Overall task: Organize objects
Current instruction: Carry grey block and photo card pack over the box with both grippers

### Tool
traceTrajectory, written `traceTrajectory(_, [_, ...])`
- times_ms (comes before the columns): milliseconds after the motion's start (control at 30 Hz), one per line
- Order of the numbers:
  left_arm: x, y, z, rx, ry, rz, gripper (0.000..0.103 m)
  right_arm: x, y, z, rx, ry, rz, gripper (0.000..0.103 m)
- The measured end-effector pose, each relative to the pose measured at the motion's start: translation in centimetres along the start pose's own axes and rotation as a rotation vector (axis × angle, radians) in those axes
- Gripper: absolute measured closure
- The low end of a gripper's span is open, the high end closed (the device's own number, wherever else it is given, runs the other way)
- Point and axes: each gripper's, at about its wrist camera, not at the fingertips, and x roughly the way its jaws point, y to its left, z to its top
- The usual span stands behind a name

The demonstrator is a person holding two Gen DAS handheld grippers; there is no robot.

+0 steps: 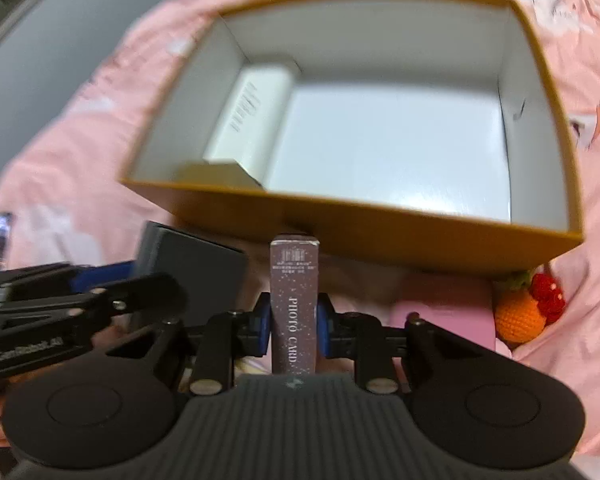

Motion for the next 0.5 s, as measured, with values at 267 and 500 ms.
traceTrajectory(267, [-3.9,-1.8,3.8,0.022,-0.146,-0.086,0.066,-6.4,1.1,1.8,-0.017,-0.175,0.105,0.079])
traceTrajectory(500, [-2.2,-1.9,10.1,0.016,-0.17,-0.101,0.066,-6.9,-1.4,6.0,0.077,-0.268,0.113,0.079])
